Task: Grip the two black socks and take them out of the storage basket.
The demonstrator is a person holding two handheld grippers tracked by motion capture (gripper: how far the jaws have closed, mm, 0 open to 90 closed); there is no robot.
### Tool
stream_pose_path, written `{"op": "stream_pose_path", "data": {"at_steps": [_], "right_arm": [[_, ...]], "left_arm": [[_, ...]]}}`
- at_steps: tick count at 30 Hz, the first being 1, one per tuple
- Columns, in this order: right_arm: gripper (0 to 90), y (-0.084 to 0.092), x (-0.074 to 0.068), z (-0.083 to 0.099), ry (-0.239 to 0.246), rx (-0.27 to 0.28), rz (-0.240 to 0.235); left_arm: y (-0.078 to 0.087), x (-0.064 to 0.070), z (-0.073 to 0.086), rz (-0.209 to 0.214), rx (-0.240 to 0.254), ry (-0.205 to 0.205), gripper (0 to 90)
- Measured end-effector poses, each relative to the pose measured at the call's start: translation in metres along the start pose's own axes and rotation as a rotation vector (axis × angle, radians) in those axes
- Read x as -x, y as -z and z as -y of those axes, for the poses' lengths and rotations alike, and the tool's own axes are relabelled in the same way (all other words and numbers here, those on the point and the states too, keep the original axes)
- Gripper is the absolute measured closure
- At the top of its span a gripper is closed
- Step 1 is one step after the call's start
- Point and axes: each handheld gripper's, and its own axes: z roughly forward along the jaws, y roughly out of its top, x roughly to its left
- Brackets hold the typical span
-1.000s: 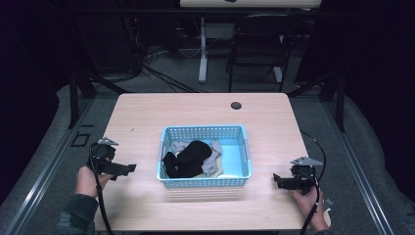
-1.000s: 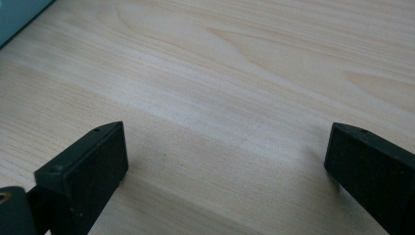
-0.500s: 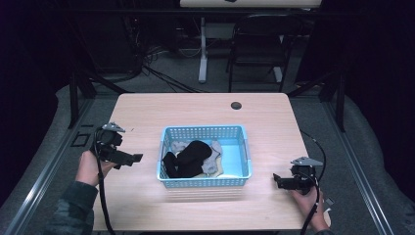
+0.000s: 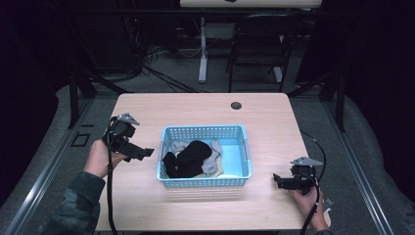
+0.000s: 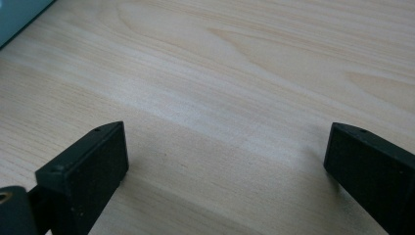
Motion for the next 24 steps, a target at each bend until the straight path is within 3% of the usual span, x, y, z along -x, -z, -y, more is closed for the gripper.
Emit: {"op": "stream_pose_path", "data": {"at_steps": [11,24], "right_arm": [[2.1,0.0,0.0,0.0,-0.001,0.002,-0.005],[2.2,0.0,0.0,0.0,-0.001,0.004,-0.006]], "left_arm": [[-0.018,0.018,-0.02,0.032,-0.038,-0.068,0.1],[-0.056,0.045,-0.037,0.095,-0.112,-0.139,0.1]]}}
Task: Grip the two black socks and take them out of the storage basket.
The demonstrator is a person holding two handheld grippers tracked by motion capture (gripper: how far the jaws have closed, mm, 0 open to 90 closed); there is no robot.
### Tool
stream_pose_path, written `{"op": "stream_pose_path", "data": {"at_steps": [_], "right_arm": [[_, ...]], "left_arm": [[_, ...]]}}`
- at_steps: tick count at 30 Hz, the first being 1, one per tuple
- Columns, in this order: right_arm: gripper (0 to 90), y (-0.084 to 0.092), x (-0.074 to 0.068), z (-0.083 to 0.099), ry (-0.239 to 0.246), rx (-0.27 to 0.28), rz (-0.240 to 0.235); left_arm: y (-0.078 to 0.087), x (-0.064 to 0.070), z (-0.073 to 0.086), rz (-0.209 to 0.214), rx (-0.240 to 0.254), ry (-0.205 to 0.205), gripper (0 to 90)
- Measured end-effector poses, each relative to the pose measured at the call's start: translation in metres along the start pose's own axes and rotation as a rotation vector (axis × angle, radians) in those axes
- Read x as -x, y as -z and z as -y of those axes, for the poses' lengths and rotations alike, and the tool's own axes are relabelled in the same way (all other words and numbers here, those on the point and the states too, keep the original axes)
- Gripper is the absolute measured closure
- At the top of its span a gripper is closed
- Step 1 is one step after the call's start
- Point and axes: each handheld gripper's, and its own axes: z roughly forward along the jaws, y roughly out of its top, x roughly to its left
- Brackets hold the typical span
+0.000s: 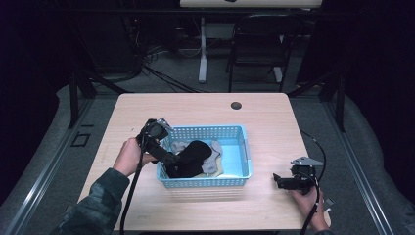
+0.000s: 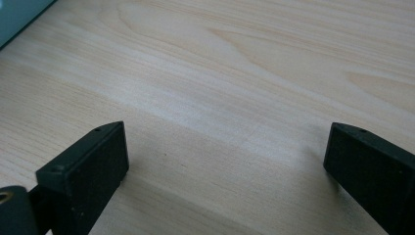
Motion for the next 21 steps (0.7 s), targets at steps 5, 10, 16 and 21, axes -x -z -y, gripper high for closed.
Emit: {"op": "stream_pose_path", "data": {"at_steps": [5,10,16,21], "right_arm": [[2.3,0.0,0.0,0.0,-0.001,-0.001,0.0],[2.3,0.0,0.0,0.0,0.0,0.0,0.0],[2.3,0.0,0.0,0.0,0.0,0.0,0.0],[2.3,0.0,0.0,0.0,-0.001,0.0,0.0]], "left_arm": [[-0.015,0.006,-0.003,0.004,-0.048,-0.035,1.0],[-0.028,0.013,-0.006,0.007,-0.107,-0.074,6.8],[-0.042,0.015,-0.007,-0.018,-0.139,-0.077,20.8],[-0.058,0.02,-0.011,-0.042,-0.205,-0.099,42.0]]}}
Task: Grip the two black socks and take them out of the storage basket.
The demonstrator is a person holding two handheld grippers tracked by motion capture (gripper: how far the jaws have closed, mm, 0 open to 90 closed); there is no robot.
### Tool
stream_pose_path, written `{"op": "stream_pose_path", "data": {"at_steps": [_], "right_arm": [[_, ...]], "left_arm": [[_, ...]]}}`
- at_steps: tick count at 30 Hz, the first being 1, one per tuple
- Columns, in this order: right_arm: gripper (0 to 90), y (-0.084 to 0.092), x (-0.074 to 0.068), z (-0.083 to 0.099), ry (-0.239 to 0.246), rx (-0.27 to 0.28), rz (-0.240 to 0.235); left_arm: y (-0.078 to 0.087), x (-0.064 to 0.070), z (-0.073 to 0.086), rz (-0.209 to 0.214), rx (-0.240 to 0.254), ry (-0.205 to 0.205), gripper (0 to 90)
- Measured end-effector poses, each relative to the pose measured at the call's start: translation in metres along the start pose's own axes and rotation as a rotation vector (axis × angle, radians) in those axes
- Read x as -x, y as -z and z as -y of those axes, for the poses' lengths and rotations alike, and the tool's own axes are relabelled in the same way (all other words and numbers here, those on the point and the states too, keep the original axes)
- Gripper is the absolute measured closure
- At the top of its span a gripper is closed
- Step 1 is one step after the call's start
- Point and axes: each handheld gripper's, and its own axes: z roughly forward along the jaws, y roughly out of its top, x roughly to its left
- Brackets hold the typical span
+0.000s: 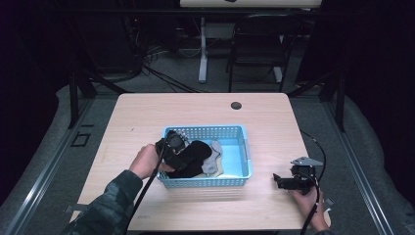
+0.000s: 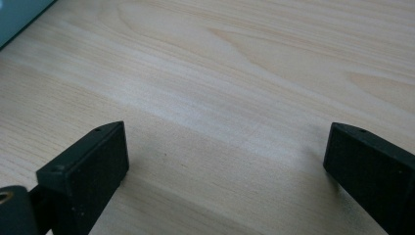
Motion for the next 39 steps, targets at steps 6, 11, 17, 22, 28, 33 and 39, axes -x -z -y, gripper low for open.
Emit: {"op": "stream_pose_path", "data": {"at_steps": [6,11,17,22,28,33,39], "right_arm": [[2.4,0.0,0.0,0.0,-0.001,-0.001,0.0],[2.4,0.0,0.0,0.0,-0.001,-0.001,0.0],[2.4,0.0,0.0,0.0,-0.002,-0.001,0.001],[2.4,0.0,0.0,0.0,-0.001,-0.001,0.0],[2.4,0.0,0.0,0.0,-0.001,0.0,0.0],[2.4,0.0,0.0,0.0,-0.001,0.0,0.0],[2.4,0.0,0.0,0.0,-0.001,-0.001,0.001]], "left_arm": [[-0.004,0.0,0.0,-0.007,-0.008,-0.005,69.2],[-0.002,-0.003,0.003,-0.002,-0.003,-0.002,84.5],[0.005,-0.007,0.006,-0.024,0.041,0.013,85.6],[0.013,-0.01,0.008,-0.037,0.092,0.023,85.7],[0.03,-0.01,0.007,-0.053,0.158,0.026,86.0],[0.04,-0.008,0.007,-0.066,0.205,0.03,86.3],[0.05,-0.009,0.005,-0.054,0.229,0.022,86.2]]}}
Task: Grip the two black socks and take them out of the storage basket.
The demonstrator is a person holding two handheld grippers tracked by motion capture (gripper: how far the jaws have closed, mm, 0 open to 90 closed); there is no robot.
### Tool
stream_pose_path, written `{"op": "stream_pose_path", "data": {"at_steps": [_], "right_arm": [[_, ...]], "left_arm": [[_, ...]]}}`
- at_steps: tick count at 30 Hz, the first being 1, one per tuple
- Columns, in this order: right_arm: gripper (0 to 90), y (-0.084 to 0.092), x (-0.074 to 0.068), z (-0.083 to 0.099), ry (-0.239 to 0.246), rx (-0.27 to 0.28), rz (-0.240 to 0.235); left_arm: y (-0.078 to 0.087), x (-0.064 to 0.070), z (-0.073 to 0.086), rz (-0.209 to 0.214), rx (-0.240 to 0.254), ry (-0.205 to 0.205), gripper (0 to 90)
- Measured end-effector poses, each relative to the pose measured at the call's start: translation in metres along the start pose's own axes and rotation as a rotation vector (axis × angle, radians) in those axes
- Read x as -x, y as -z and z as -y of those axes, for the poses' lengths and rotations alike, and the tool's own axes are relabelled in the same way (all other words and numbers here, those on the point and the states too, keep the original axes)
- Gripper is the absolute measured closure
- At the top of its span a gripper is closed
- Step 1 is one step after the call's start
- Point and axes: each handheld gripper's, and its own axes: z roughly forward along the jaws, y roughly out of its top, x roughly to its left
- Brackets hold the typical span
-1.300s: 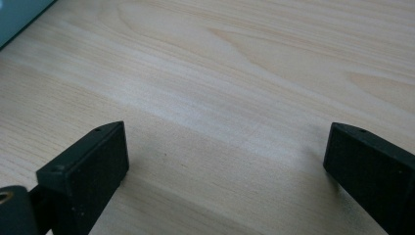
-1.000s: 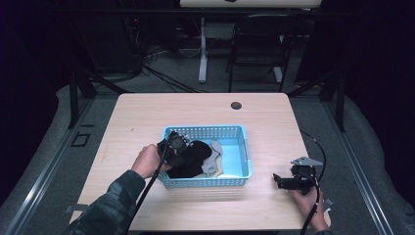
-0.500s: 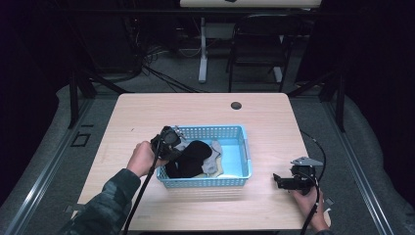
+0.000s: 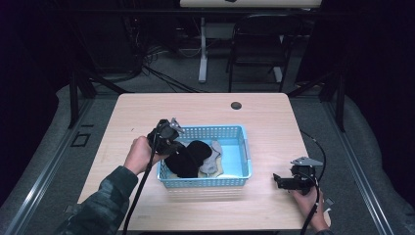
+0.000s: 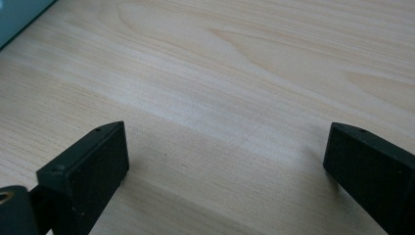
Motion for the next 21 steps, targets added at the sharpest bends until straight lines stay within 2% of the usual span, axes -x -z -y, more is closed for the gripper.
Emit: {"op": "stream_pose_path", "data": {"at_steps": [3,7,15,19,21], "right_arm": [[2.4,0.0,0.0,0.0,-0.001,0.0,0.0],[2.4,0.0,0.0,0.0,-0.001,0.001,0.0],[2.4,0.0,0.0,0.0,0.0,0.0,0.0],[2.4,0.0,0.0,0.0,-0.001,0.0,0.0],[2.4,0.0,0.0,0.0,-0.001,0.0,0.0]], "left_arm": [[0.007,-0.001,-0.002,0.012,0.013,-0.003,86.2],[0.017,-0.001,-0.006,0.004,0.046,-0.005,86.2],[0.036,-0.002,-0.016,0.001,0.066,-0.028,86.2],[0.045,-0.002,-0.02,-0.016,0.079,-0.031,86.2],[0.05,-0.002,-0.022,-0.007,0.084,-0.039,86.2]]}}
